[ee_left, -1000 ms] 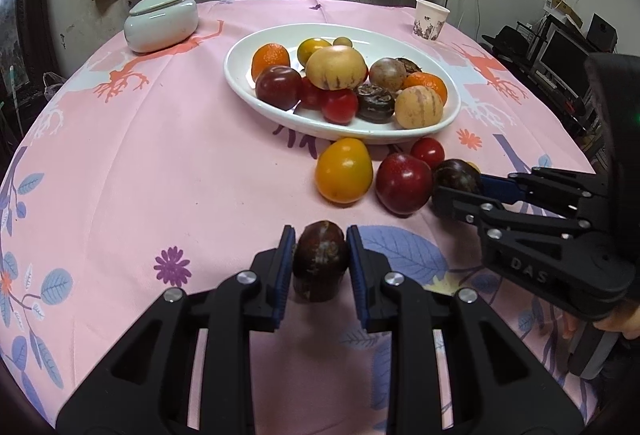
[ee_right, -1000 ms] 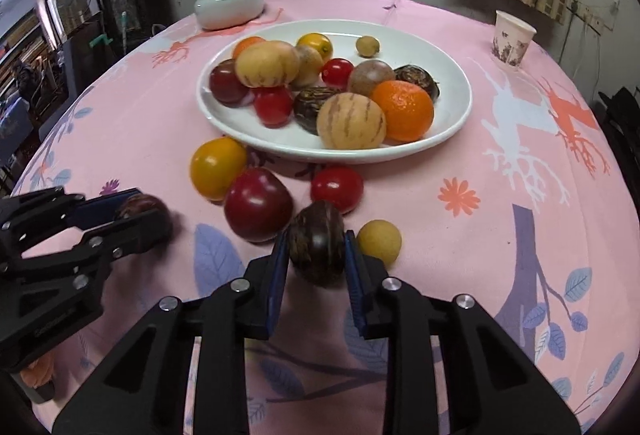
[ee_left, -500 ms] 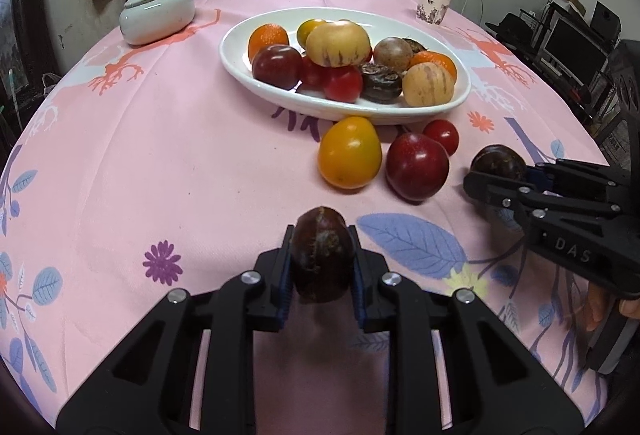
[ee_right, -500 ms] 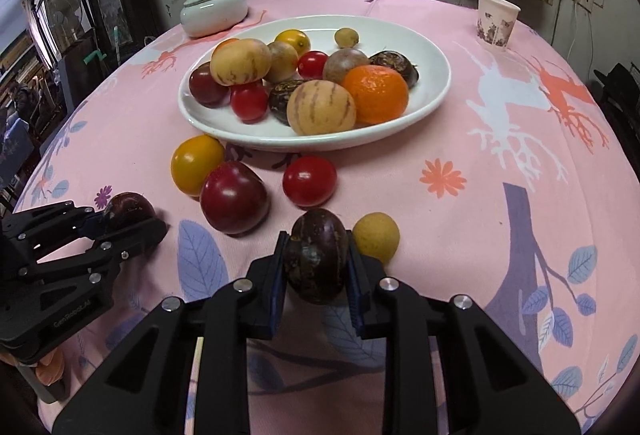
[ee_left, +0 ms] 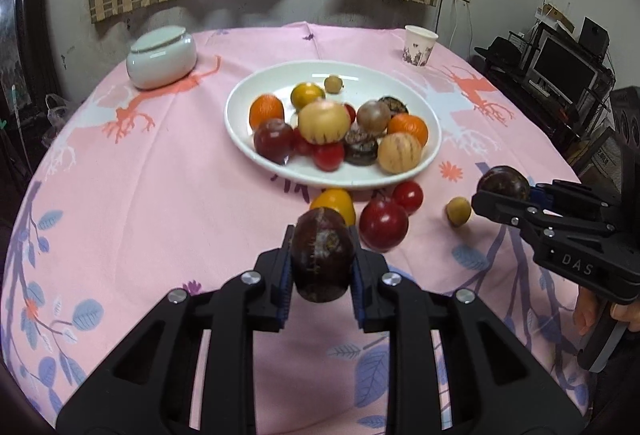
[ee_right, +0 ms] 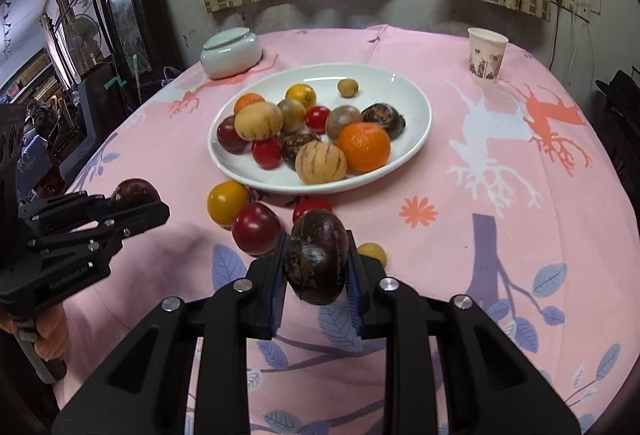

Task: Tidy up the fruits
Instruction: 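Carry both dark brown fruits onto the plate and open both tools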

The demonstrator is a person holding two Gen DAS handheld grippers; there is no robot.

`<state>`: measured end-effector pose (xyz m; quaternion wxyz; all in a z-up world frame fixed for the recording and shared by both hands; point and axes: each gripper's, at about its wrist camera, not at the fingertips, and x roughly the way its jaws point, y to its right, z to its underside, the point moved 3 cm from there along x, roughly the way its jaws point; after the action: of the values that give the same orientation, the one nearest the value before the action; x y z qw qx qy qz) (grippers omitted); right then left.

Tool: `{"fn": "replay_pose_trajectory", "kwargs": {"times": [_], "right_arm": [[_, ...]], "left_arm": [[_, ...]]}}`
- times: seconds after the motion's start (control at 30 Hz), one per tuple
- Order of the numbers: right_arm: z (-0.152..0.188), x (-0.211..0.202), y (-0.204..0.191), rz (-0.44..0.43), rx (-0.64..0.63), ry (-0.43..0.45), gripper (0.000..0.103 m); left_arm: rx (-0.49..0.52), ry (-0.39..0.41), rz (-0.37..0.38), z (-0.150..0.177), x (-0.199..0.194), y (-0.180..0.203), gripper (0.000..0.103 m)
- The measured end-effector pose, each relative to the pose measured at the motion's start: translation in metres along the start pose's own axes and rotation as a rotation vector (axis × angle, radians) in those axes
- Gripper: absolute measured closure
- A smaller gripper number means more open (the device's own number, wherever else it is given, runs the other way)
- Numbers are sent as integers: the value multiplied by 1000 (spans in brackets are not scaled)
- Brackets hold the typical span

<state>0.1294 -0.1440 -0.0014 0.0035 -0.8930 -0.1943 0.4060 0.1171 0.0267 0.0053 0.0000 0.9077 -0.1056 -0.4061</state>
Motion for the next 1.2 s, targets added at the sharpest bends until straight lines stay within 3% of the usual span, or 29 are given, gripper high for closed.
{"fn": "replay_pose_trajectory", "kwargs": {"times": [0.33, 0.67, 0.93, 1.0, 1.03, 1.1, 1.17, 1.2], "right_arm": [[-49, -5, 11, 0, -41, 47, 77], [-90, 54, 9, -9, -91, 17, 77], [-97, 100, 11, -24, -99, -27, 77], [-95, 105, 11, -4, -116, -32, 76], [-95, 105, 10, 4, -122, -30, 76], [-94, 101, 11, -2, -119, -16, 76], [-95, 94, 10, -15, -115, 1, 74], [-96, 92, 11, -10, -113, 6, 69]], "left_arm": [[54, 53, -25, -63, -1, 13, 79], [45, 6, -25, -111, 64, 12, 79], [12, -69, -55, -118, 113, -2, 79], [10, -68, -76, -118, 115, -4, 66], [7, -60, -87, -118, 114, -5, 48], [16, -14, -110, -119, 105, -6, 46], [28, -17, -109, -119, 101, -6, 43], [22, -16, -113, -120, 98, -7, 42]]}}
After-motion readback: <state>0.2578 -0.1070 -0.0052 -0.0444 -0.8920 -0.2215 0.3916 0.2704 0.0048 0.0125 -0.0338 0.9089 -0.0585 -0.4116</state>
